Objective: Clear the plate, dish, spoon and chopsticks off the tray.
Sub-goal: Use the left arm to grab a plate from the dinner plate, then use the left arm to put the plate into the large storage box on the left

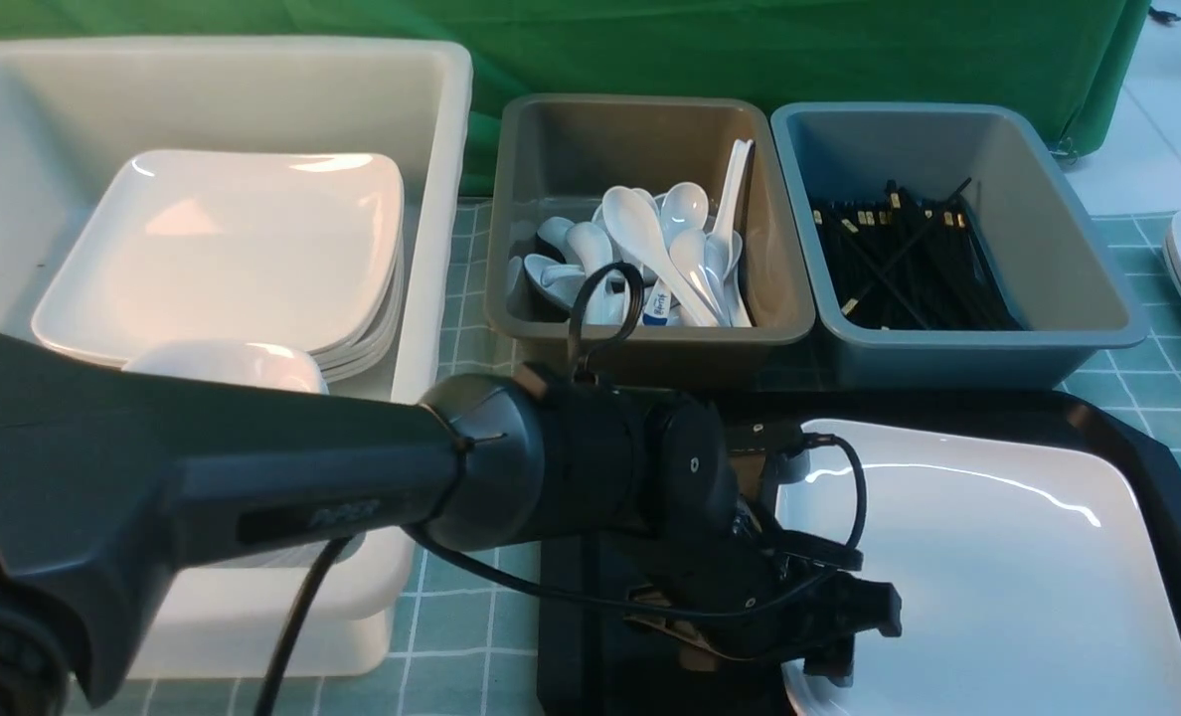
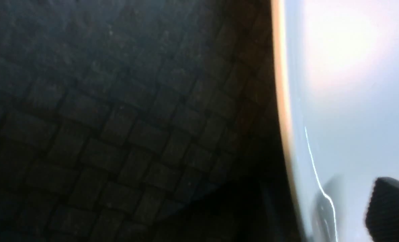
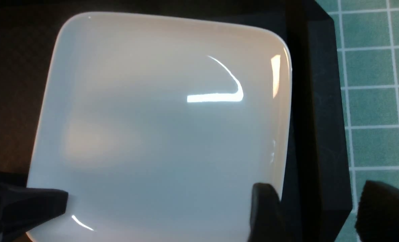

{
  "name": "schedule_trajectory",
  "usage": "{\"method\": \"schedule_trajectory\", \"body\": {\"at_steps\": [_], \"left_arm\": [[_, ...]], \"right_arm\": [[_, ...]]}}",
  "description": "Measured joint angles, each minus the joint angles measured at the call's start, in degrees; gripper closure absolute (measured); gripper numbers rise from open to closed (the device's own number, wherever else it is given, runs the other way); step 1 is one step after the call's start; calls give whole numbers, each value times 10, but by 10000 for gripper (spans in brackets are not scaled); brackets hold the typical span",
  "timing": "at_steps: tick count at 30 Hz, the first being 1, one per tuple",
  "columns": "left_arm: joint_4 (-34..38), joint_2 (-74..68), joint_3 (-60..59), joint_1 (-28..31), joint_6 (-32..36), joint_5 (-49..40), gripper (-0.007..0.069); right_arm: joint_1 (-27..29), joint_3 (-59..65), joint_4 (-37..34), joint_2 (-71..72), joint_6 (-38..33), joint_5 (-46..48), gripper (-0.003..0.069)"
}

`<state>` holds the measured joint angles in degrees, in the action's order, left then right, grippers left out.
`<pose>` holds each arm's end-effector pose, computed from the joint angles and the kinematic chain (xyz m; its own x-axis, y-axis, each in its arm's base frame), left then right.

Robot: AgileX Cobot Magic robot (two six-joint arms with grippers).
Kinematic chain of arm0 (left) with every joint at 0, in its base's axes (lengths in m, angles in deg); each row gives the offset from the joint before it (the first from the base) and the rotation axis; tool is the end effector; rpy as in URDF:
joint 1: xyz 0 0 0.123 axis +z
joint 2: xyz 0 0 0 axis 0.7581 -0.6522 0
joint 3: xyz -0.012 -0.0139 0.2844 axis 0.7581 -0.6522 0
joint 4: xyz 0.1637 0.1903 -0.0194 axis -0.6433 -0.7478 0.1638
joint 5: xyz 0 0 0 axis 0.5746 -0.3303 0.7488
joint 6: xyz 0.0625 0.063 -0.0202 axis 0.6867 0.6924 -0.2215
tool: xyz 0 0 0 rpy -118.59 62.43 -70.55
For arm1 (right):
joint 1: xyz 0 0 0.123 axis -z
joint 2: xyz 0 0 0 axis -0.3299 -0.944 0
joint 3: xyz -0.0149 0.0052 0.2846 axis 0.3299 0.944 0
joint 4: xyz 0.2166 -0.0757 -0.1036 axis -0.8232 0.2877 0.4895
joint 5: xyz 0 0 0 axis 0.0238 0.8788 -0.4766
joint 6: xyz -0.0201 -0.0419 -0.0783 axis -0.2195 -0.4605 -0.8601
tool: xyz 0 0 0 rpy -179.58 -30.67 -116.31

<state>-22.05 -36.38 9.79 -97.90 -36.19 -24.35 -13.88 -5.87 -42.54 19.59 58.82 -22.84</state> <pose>0.2558 -0.3213 0.1543 -0.9392 0.2236 -0.2604 0.3198 0.8459 -0.4269 0.2011 -0.0083 0.3229 -0.7482 0.0197 -0.6632 -0.0212 0.9983 0.0536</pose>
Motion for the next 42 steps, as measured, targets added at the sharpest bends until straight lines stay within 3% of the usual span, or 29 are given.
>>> {"method": "schedule_trajectory", "body": {"at_steps": [5, 7, 14, 19, 28, 42], "left_arm": [[19, -6, 0, 1, -8, 16, 496], [31, -7, 1, 1, -13, 25, 544], [18, 18, 1, 2, -18, -6, 546], [-28, 87, 0, 3, -22, -18, 582], [-92, 192, -2, 46, -20, -79, 601], [-113, 229, 30, 103, -13, -147, 595]], "right_arm": [[0, 0, 0, 0, 0, -8, 264], [0, 0, 0, 0, 0, -8, 264], [0, 0, 0, 0, 0, -8, 264], [0, 0, 0, 0, 0, -8, 264], [0, 0, 0, 0, 0, -10, 264], [0, 0, -1, 0, 0, -14, 264]]}}
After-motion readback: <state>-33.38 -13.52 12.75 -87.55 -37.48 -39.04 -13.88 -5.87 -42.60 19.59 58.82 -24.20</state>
